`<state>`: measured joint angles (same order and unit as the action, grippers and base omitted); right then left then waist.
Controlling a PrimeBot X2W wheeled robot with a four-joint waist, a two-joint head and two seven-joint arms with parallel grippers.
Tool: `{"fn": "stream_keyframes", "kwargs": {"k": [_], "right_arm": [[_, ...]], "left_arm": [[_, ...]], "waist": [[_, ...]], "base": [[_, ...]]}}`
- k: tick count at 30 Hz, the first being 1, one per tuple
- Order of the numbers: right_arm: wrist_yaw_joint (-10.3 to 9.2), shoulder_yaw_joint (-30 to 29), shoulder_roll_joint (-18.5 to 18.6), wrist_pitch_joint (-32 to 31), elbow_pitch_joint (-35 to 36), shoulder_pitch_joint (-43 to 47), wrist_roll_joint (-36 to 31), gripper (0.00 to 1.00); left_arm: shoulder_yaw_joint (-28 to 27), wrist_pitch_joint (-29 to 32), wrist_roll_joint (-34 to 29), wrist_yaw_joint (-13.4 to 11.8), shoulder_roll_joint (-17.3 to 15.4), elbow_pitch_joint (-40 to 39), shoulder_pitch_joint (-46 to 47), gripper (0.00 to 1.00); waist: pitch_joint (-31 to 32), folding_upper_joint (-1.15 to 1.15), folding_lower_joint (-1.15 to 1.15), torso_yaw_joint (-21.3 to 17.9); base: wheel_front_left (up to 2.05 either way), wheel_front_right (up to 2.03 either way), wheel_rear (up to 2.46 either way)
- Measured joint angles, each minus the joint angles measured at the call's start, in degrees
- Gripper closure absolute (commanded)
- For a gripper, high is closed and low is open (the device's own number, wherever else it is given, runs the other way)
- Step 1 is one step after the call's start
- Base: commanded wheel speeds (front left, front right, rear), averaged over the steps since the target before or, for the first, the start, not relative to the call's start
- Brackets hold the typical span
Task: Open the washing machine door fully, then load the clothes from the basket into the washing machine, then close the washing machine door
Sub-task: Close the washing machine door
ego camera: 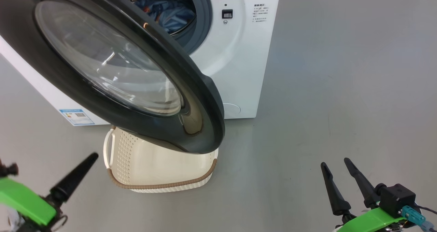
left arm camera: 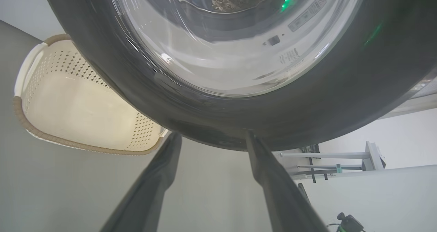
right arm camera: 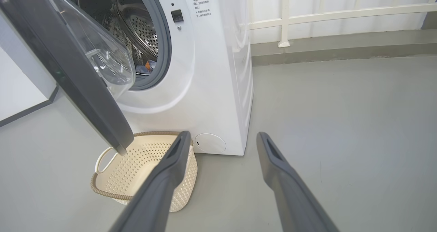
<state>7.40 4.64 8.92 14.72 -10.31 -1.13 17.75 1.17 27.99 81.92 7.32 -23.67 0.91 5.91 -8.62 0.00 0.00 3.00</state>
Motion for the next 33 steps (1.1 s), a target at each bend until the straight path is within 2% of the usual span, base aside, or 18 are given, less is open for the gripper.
{"fn": "stream_keyframes", "kwargs": {"k": [10,18,23,28,33], "right_arm": [[0.0,-0.4,0.26,0.0,-0.24,-0.01,0.03,0.0],[0.0,-1.53,0.26,0.0,-0.58,0.0,0.04,0.0],[0.0,-1.71,0.24,0.0,-0.63,0.0,0.03,0.0],[0.0,-1.96,0.24,0.0,-0.63,0.0,0.03,0.0],[0.0,-2.36,0.23,0.0,-0.59,0.0,0.03,0.0]], "left_arm": [[8.7,-21.51,-2.65,0.0,-2.83,0.91,-3.74,0.0],[18.72,-38.83,-6.84,0.0,-7.11,5.55,-4.78,0.0],[22.34,-42.14,-10.98,0.01,-7.81,9.29,-4.69,0.0],[18.69,-42.21,-19.37,0.01,-5.21,10.89,-4.48,0.0],[13.7,-42.21,-28.6,0.01,-0.33,11.43,-4.63,0.0]], "waist": [[-0.11,0.0,0.0,-0.66],[0.16,0.0,0.0,-1.91],[0.21,0.0,0.0,-2.61],[0.28,0.0,0.0,-2.98],[0.42,0.0,0.0,-3.51]], "base": [[0.0,0.0,0.0],[0.0,0.0,0.0],[0.0,0.0,0.0],[0.0,0.0,0.0],[0.0,0.0,0.0]]}}
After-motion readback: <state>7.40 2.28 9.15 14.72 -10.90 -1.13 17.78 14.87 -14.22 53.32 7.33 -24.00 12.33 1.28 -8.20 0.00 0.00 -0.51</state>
